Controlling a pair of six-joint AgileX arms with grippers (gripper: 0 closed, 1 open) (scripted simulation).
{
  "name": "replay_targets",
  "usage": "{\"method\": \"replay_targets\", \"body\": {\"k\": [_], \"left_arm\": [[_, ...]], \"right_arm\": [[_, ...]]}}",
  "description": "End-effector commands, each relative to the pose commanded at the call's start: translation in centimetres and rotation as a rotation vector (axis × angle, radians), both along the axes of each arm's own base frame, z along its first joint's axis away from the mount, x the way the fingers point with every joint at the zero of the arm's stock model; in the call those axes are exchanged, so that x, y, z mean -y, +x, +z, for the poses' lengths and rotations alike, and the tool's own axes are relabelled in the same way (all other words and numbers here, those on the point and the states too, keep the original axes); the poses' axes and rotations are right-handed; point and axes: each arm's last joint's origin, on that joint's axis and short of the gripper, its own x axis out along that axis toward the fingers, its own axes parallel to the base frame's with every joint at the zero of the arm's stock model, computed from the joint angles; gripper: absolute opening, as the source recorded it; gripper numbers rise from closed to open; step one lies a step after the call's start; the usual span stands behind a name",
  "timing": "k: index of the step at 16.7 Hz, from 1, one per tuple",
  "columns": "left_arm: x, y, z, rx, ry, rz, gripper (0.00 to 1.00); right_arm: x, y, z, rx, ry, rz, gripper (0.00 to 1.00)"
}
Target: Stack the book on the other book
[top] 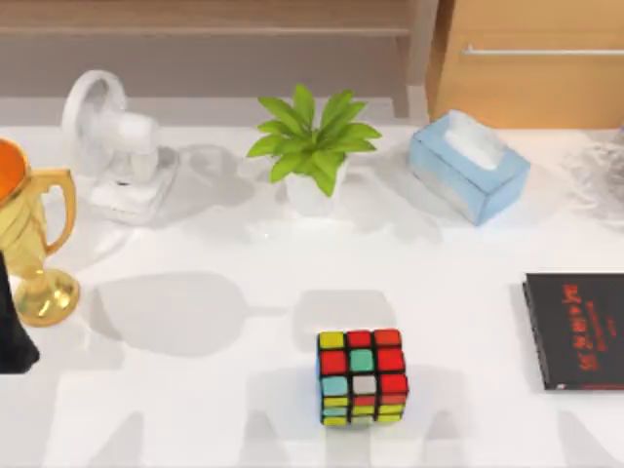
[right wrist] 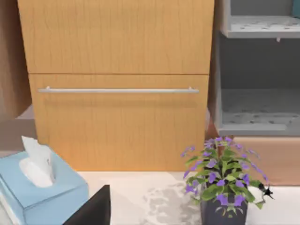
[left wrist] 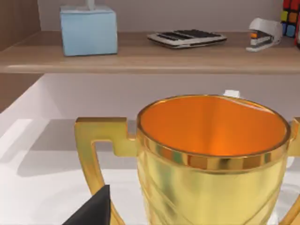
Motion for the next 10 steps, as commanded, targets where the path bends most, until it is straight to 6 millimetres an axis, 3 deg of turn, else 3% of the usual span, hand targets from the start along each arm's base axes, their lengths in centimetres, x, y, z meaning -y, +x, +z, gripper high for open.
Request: {"method": "replay_targets", "body": {"k": [3,5,10], "left_arm": [[0.0,0.0,0.0,0.0,0.0,0.0,1.0],[0.0,0.0,0.0,0.0,0.0,0.0,1.0],[0.0,0.0,0.0,0.0,0.0,0.0,1.0]], "right_arm": [[0.0,0.0,0.3,0.004,0.0,0.0,1.0],[0.2,0.1,1.8,0.024,-0.002,-0.002,1.0],[1.0,2.0,9.4,0.087,-0.017,-0.007,1.0]]}}
